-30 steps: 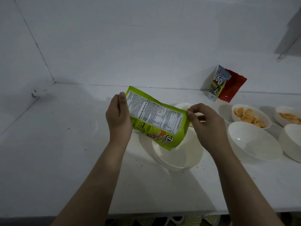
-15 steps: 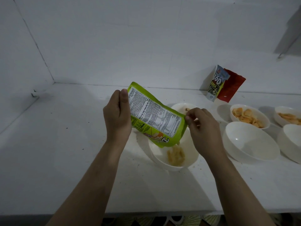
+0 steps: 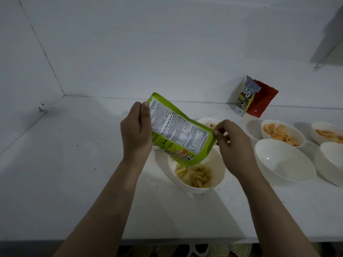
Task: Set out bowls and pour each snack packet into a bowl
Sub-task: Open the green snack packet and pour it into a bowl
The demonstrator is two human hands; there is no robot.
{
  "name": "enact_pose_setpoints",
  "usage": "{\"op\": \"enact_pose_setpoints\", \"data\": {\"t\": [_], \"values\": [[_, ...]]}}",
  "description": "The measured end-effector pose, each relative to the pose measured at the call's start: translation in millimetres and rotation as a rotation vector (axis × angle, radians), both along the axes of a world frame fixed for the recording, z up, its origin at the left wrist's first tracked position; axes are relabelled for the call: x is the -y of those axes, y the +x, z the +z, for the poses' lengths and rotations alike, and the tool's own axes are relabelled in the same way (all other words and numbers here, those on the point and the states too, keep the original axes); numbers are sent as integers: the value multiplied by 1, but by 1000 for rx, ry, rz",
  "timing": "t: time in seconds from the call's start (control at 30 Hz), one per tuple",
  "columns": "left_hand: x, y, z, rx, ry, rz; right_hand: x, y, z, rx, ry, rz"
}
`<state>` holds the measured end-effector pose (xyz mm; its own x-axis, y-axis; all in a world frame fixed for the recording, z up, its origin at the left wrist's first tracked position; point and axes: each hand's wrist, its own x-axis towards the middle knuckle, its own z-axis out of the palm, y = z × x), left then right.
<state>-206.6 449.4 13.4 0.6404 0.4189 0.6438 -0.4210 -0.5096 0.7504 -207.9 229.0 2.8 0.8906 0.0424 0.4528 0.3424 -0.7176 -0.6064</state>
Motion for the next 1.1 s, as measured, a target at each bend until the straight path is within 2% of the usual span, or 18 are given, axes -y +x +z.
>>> {"op": "enact_pose_setpoints", "data": {"t": [0.2,0.27,0.37,0.47,0.67,0.73,0.83,0.9,0.93,1.03,1.1], "values": [[-4,-2,3,34,60,-7,1,-5,10,-154,-77,32],[-3,-3,4,42,80,-42,-8,-10,14,-140,-70,80],[3,-6,4,34,99,-70,-28,-14,18,-117,4,146],[5,-9,2,11,132,-51,-36,-15,12,-62,90,102],[1,-11,-19,125,245,-3,-28,-20,0,-29,255,17],[6,-13,-27,28,113,-88,-24,-22,0,-34,311,-16],[20,-17,-26,-234,-350,-494,-21,-24,-4,-86,388,-37],[26,-14,-24,-311,-629,-617,-21,-25,-12,-174,437,-23],[27,-11,-24,-320,-699,-628,-21,-27,-15,-206,455,-26],[28,-7,-19,-324,-650,-632,-17,-34,-14,-230,560,-30],[32,-5,-17,-307,-600,-654,-14,-35,-3,-285,629,55]]}}
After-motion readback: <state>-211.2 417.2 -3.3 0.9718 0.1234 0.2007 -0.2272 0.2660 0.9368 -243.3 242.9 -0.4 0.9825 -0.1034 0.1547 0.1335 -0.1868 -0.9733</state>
